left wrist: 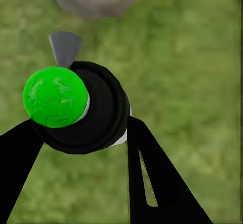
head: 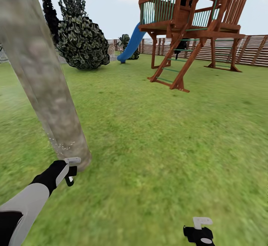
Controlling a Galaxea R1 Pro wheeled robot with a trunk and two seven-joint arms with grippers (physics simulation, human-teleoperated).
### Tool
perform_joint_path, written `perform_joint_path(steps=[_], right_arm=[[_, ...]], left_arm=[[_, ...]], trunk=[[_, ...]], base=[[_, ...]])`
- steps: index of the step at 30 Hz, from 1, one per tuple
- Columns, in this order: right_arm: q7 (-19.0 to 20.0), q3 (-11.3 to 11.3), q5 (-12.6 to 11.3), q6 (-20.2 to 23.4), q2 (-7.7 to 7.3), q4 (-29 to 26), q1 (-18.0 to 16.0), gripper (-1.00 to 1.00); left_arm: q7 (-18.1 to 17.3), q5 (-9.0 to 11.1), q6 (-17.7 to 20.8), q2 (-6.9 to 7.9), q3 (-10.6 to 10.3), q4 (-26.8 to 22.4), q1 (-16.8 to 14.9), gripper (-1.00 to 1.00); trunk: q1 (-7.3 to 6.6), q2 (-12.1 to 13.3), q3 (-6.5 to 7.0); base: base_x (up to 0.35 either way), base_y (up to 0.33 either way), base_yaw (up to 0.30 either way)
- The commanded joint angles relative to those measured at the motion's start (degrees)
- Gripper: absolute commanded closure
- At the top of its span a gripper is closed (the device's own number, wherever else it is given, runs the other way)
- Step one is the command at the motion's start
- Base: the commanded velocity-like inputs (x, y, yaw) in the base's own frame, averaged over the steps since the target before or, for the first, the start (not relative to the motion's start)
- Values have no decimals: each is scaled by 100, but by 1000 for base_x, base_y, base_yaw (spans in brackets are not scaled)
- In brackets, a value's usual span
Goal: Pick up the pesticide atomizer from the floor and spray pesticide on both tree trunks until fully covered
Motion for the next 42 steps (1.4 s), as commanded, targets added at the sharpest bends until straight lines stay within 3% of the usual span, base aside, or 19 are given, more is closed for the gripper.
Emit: perform_joint_path(steps=[1,10,22,28,30,32,35,36,38,40,42], right_arm=[[-12,-44,53,-28,1,13,-6,-100],[-12,-44,53,-25,2,14,-6,-100],[-12,-44,53,-28,2,13,-6,-100],[-12,-44,53,-25,2,14,-6,-100],[-12,-44,53,-26,2,14,-6,-100],[-10,-44,53,-25,2,14,-6,-100],[-6,-44,53,-24,2,13,-6,-100],[-5,-44,53,-23,2,13,-6,-100],[-3,-44,53,-23,2,14,-6,-100],[-3,-45,53,-25,2,8,-6,-100],[-3,-49,53,-27,-4,6,-6,-100]], left_arm=[[42,59,26,6,-48,-10,-3,100],[42,59,26,9,-48,-16,-3,100],[51,51,26,18,-48,-15,-3,100],[51,51,26,30,-49,-8,-3,100],[51,51,23,34,75,-11,-3,100],[48,52,25,51,407,-7,-3,100],[43,51,40,-11,586,-37,-57,100],[47,46,106,-34,586,-48,-85,100],[44,39,700,-59,571,-275,-206,100],[41,-13,1373,-23,562,-512,-561,100],[37,-29,1615,-6,559,-535,-752,100]], trunk=[[0,-2,-5],[0,-2,-5],[0,-2,-5],[0,-2,-5],[0,-2,-5],[0,-2,-5],[0,-2,-5],[0,-2,-5],[0,-2,-5],[0,-2,-5],[0,-2,-5]], base=[[48,-261,144],[19,-269,256],[103,-271,34],[162,-246,258],[230,-197,276],[172,-131,276],[33,-25,276],[5,-4,276],[1,-1,273],[0,0,176],[0,0,45]])
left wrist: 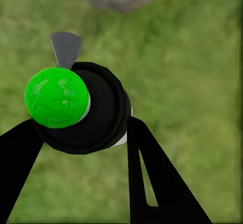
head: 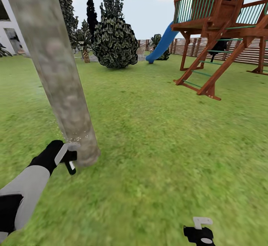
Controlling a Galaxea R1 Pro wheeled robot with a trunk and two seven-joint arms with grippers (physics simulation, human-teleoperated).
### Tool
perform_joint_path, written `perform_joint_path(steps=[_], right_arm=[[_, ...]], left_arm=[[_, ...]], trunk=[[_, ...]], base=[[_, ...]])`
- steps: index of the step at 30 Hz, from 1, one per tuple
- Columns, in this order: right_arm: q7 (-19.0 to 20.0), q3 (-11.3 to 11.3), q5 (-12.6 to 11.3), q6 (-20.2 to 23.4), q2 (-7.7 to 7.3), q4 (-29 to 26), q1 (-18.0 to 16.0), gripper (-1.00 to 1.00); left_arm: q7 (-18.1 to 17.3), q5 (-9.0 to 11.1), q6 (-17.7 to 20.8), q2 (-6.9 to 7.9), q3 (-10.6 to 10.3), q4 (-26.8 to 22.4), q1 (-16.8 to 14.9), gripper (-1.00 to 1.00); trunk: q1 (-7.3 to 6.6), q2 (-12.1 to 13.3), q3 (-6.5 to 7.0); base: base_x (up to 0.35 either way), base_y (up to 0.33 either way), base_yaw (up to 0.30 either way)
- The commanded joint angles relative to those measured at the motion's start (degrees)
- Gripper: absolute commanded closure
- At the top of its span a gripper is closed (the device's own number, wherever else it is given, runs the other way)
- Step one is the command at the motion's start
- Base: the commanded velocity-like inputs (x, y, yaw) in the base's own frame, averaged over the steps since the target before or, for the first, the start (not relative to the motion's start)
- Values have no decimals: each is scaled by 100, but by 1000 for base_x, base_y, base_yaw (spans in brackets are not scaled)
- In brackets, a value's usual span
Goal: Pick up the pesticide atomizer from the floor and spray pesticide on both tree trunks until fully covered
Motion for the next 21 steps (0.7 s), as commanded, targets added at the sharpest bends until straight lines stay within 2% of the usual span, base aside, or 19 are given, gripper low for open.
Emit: perform_joint_path(steps=[1,5,10,17,21], right_arm=[[-15,-44,53,-28,-7,12,-6,-100],[-22,-47,53,-28,-36,10,-6,-100],[-21,-47,53,-28,-36,10,-6,-100],[-21,-47,53,-28,-29,10,-6,-100],[-18,-47,53,-28,-29,10,-6,-100]], left_arm=[[50,59,76,7,2,-10,-46,100],[61,42,123,28,-11,-39,-52,100],[59,46,123,349,-4,-49,-53,100],[57,46,130,393,-8,-150,-43,100],[53,46,147,389,-12,-368,-13,100]], trunk=[[-1,-2,-5],[-1,-2,-5],[-1,-2,-5],[-1,-2,-5],[-1,-2,-5]], base=[[0,0,15],[0,0,2],[12,0,0],[231,-109,0],[36,-266,0]])
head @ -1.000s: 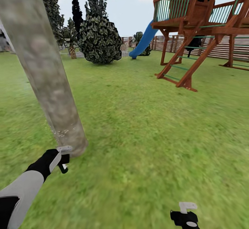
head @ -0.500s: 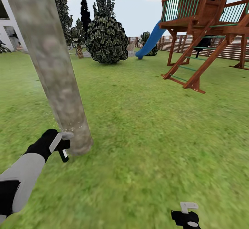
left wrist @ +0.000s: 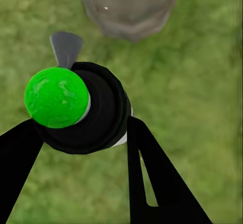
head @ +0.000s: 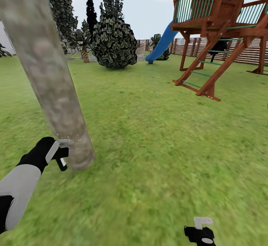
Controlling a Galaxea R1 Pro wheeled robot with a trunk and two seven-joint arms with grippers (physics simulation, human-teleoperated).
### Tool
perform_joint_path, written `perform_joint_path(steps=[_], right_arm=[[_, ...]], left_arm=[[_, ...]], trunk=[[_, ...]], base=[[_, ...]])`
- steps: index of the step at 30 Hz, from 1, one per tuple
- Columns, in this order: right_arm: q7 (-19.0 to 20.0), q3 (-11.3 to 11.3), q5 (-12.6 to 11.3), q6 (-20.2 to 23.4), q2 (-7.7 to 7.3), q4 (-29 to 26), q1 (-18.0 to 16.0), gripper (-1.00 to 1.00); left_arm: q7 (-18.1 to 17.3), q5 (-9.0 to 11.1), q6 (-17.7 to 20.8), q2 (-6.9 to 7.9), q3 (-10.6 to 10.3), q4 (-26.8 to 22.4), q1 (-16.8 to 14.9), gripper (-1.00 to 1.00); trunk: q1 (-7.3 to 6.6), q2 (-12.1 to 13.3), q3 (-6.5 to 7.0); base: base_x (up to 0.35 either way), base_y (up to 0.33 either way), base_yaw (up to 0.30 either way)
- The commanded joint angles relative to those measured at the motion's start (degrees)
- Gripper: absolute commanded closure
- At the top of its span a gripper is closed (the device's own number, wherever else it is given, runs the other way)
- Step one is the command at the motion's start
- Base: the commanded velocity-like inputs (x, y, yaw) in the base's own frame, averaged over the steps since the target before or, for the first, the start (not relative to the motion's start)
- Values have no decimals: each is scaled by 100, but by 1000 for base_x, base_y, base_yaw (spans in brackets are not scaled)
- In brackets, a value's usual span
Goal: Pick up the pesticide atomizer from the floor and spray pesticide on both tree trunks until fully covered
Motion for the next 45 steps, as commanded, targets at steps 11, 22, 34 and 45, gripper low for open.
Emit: perform_joint_path(steps=[11,22,34,45], right_arm=[[-14,-35,52,-28,22,16,-6,-100],[-9,-41,52,-28,19,13,-6,-100],[-16,-43,52,-28,-8,12,-6,-100],[-16,-43,52,-28,9,12,-6,-100]], left_arm=[[59,58,35,-35,12,-38,-26,100],[59,58,28,-67,5,-67,-19,100],[67,58,27,-67,4,-60,-2,100],[70,58,27,-52,-13,-52,32,100]], trunk=[[-1,-2,-5],[-1,-2,-5],[-1,-2,-5],[-1,-2,-5]], base=[[65,-275,57],[190,-235,242],[96,-262,6],[92,-269,113]])
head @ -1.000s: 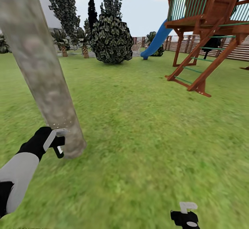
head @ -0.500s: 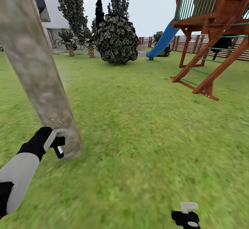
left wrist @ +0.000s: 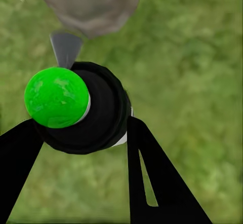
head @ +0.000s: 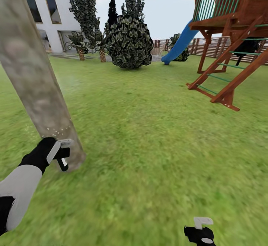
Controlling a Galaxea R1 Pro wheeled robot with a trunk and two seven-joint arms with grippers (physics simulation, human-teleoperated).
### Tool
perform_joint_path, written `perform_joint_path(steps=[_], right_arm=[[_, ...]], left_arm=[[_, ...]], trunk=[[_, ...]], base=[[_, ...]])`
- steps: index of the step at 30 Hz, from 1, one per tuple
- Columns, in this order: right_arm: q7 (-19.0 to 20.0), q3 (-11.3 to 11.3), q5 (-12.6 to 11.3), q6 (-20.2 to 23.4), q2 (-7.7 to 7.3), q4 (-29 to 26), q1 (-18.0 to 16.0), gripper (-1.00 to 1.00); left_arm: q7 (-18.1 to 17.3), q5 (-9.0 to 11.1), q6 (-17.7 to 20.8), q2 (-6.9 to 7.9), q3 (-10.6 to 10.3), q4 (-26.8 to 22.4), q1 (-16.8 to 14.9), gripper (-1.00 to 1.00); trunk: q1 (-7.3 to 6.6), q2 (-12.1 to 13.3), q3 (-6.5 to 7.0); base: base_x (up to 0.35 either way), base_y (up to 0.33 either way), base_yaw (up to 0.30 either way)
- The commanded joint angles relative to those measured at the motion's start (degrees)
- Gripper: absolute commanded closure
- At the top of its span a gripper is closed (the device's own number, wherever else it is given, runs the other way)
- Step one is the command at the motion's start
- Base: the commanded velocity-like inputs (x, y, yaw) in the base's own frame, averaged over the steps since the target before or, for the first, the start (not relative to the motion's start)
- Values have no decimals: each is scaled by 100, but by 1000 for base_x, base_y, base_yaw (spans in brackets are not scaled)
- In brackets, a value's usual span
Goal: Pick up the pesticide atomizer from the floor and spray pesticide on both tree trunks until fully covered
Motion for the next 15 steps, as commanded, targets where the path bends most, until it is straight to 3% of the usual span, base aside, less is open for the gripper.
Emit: perform_joint_path(steps=[1,7,15], right_arm=[[-11,-44,52,-28,1,11,-5,-100],[-11,-44,52,-28,2,11,-5,-100],[-11,-43,52,-28,8,11,-5,-100]], left_arm=[[53,58,21,0,3,-5,-3,100],[59,51,-45,20,12,82,137,100],[75,48,-74,25,22,97,298,100]], trunk=[[0,-2,-5],[0,-2,-5],[0,-2,-5]], base=[[146,-268,276],[153,-266,264],[171,-251,39]])
